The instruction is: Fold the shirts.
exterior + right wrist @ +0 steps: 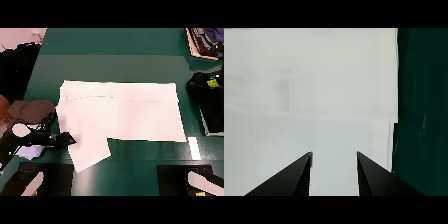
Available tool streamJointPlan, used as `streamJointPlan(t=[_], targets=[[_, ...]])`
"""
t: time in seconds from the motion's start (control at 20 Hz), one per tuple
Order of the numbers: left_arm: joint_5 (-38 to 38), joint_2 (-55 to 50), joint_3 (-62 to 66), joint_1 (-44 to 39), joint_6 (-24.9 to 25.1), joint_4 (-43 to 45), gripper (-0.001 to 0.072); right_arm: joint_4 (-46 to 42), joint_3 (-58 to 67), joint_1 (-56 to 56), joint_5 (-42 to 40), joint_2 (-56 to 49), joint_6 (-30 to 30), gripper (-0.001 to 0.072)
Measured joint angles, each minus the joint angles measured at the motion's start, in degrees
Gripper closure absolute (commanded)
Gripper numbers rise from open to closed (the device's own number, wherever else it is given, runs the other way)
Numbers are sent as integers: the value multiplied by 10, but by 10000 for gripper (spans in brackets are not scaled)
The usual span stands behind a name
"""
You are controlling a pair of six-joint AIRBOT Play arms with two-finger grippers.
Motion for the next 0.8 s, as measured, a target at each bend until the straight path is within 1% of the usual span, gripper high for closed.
streamJointPlan(t=[0.05,0.1,0.25,0.4,0.45,0.5,0.55,0.7,0.8], targets=[[8,0,-3,0,5,0,675,0,0,0,6,0,0,376],[14,1,-4,0,10,-9,683,0,0,0,12,1,0,376],[7,1,5,0,23,-23,684,-8,-6,-14,44,8,0,376],[-12,2,38,0,35,-30,684,-21,-66,-61,71,45,0,374],[-16,3,51,0,38,-32,684,-28,-101,-85,77,64,0,301],[-20,3,63,0,41,-33,684,-33,-139,-110,85,82,0,162],[-23,3,74,0,43,-33,683,-37,-181,-137,89,100,0,151],[-25,3,92,0,46,-34,683,-39,-315,-221,95,144,0,161],[-26,3,98,0,48,-35,683,-23,-389,-263,91,159,0,161]])
